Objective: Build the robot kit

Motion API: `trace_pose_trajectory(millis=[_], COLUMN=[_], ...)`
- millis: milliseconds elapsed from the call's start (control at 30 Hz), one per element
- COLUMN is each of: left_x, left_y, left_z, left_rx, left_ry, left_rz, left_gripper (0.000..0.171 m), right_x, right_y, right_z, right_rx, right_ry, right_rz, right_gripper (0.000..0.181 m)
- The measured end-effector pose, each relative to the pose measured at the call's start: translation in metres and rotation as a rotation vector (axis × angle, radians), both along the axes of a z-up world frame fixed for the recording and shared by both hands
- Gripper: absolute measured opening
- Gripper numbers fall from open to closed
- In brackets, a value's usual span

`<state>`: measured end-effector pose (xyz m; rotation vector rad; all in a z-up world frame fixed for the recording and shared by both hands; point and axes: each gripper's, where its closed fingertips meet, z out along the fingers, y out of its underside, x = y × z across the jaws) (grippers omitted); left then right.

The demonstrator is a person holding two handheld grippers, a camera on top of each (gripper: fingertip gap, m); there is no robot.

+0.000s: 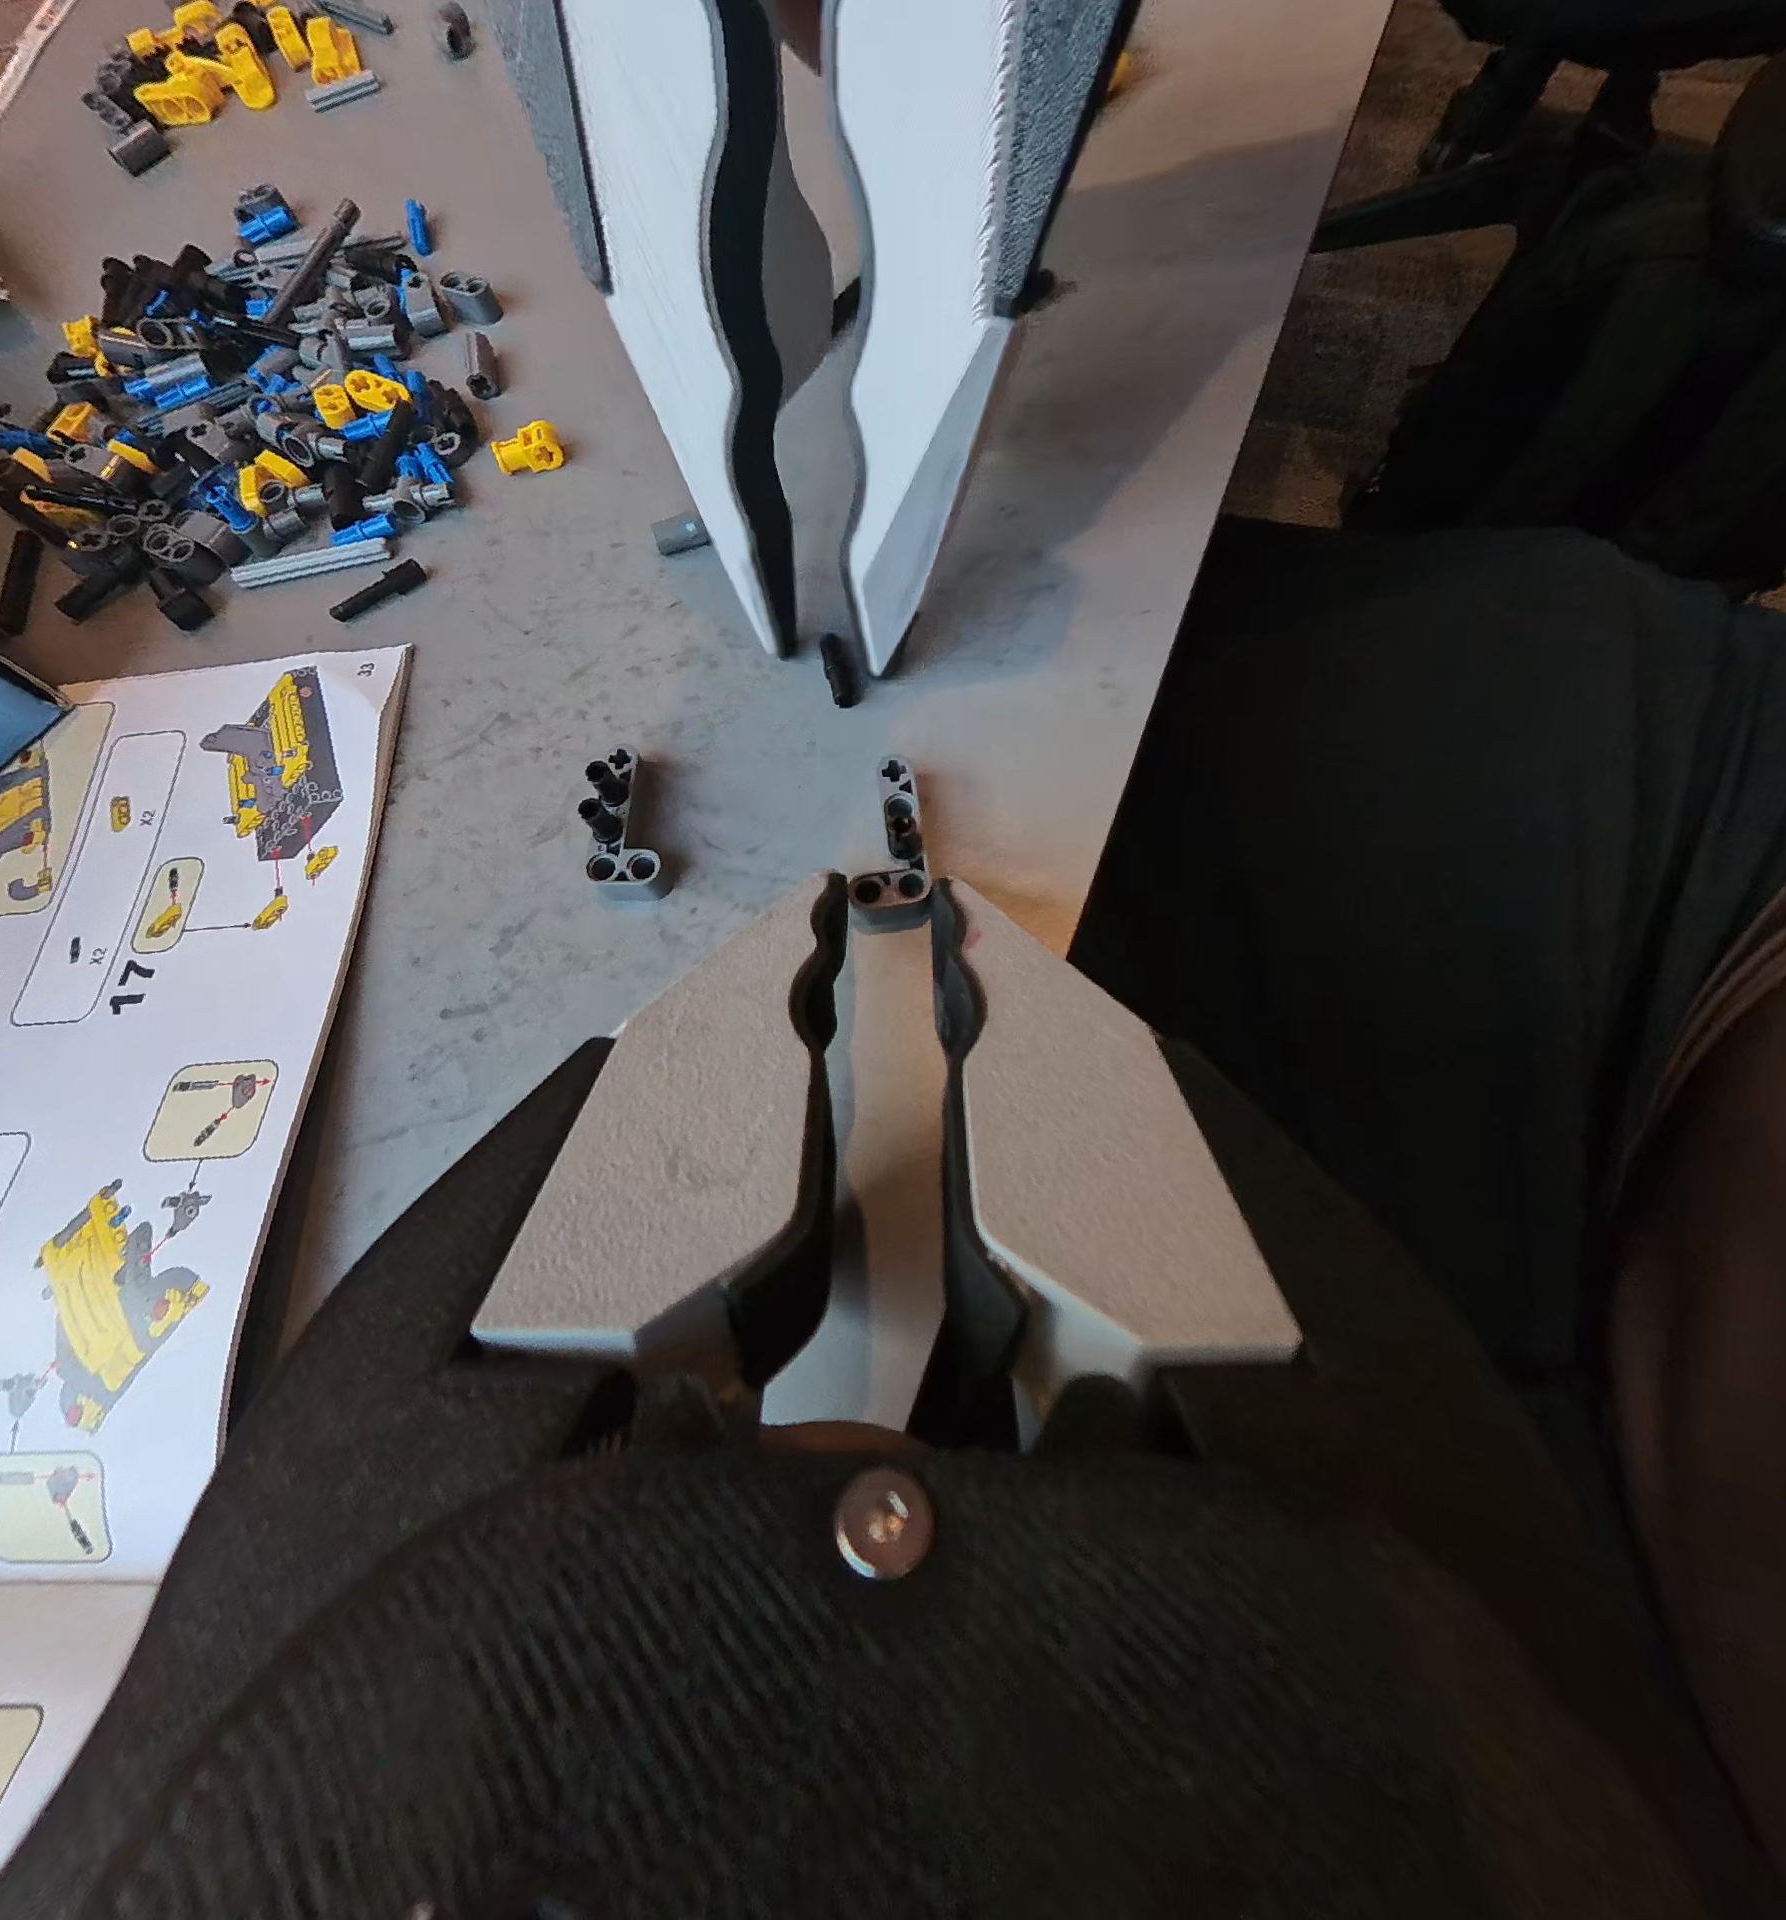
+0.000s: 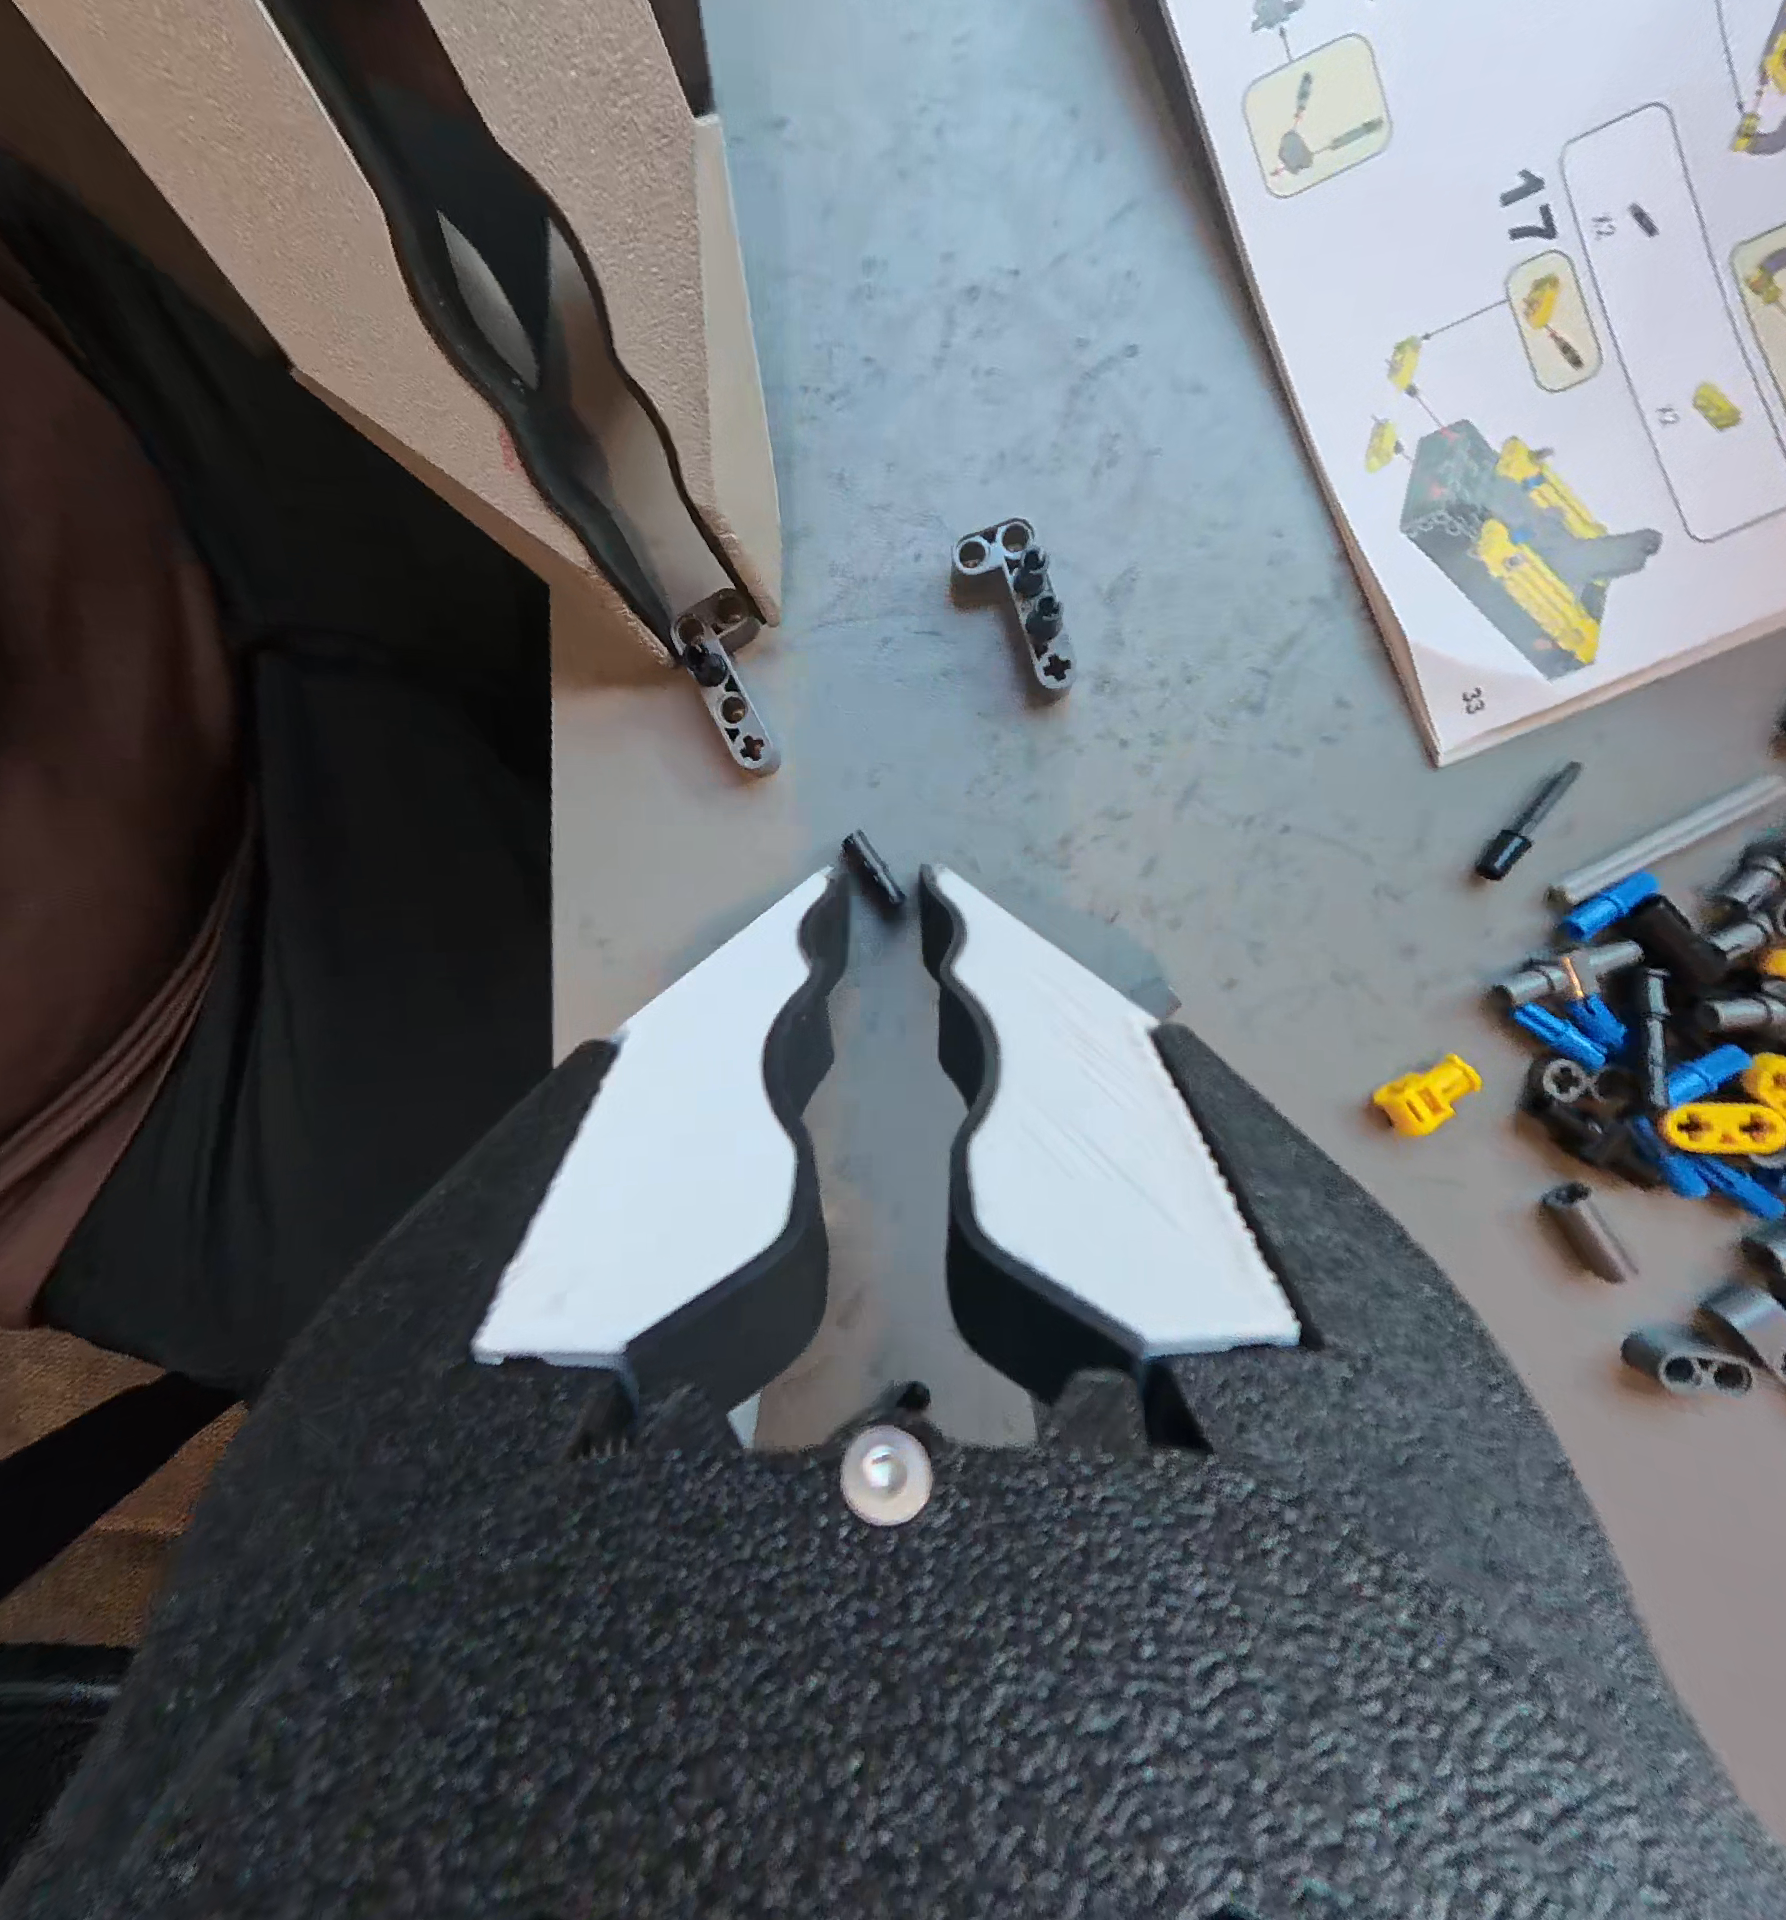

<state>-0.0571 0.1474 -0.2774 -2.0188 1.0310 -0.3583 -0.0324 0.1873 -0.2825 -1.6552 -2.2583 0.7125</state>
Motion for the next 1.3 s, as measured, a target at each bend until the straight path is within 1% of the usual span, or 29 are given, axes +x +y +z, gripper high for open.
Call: trace_pose_trajectory(millis=[33, 100, 200, 300, 433, 533, 600, 667, 767, 833, 967, 1067, 1167, 1233, 1300], left_x=[0.0, 0.0, 0.0, 0.001, 0.002, 0.001, 0.001, -0.001, -0.003, -0.001, 0.01, 0.017, 0.016, 0.02, 0.023], left_y=[0.0, 0.0, 0.0, -0.001, -0.004, -0.003, -0.002, -0.003, -0.004, -0.006, -0.015, -0.019, -0.018, -0.021, -0.023], left_z=[0.0, 0.0, 0.0, 0.001, 0.004, 0.003, 0.005, 0.011, 0.016, 0.022, 0.028, 0.027, 0.023, 0.024, 0.025], left_rx=[0.006, 0.011, 0.015, 0.028, 0.062, 0.06, 0.064, 0.078, 0.077, 0.107, 0.209, 0.221, 0.276, 0.319, 0.331], left_ry=[0.003, 0.006, 0.006, 0.007, 0.01, 0.015, 0.001, -0.029, -0.041, -0.001, 0.137, 0.151, 0.229, 0.243, 0.248], left_rz=[-0.002, -0.001, 0.003, -0.01, -0.027, -0.019, -0.014, -0.009, -0.008, -0.027, -0.114, -0.143, -0.165, -0.187, -0.195], left_gripper=[0.013, 0.013, 0.016, 0.02, 0.021, 0.022, 0.023, 0.022, 0.019, 0.019, 0.015, 0.014, 0.013, 0.011, 0.008], right_x=[0.0, -0.001, 0.001, 0.003, 0.004, 0.005, 0.004, 0.003, 0.001, -0.001, -0.003, -0.003, -0.004, -0.004, -0.005], right_y=[-0.003, -0.005, -0.008, -0.013, -0.018, -0.01, -0.011, -0.02, -0.032, -0.041, -0.056, -0.062, -0.065, -0.067, -0.069], right_z=[0.0, 0.0, 0.0, 0.007, 0.02, 0.023, 0.026, 0.032, 0.038, 0.04, 0.04, 0.036, 0.032, 0.031, 0.03], right_rx=[-0.027, -0.056, -0.047, -0.058, -0.139, -0.167, -0.207, -0.276, -0.298, -0.325, -0.377, -0.393, -0.423, -0.433, -0.444], right_ry=[-0.005, -0.001, 0.024, 0.076, 0.163, 0.201, 0.23, 0.243, 0.239, 0.231, 0.191, 0.154, 0.126, 0.118, 0.111], right_rz=[0.01, -0.01, -0.048, -0.106, -0.205, -0.302, -0.336, -0.328, -0.291, -0.264, -0.221, -0.209, -0.225, -0.223, -0.219], right_gripper=[0.004, 0.004, 0.004, 0.004, 0.004, 0.004, 0.004, 0.004, 0.004, 0.004, 0.003, 0.003, 0.003, 0.004, 0.004])
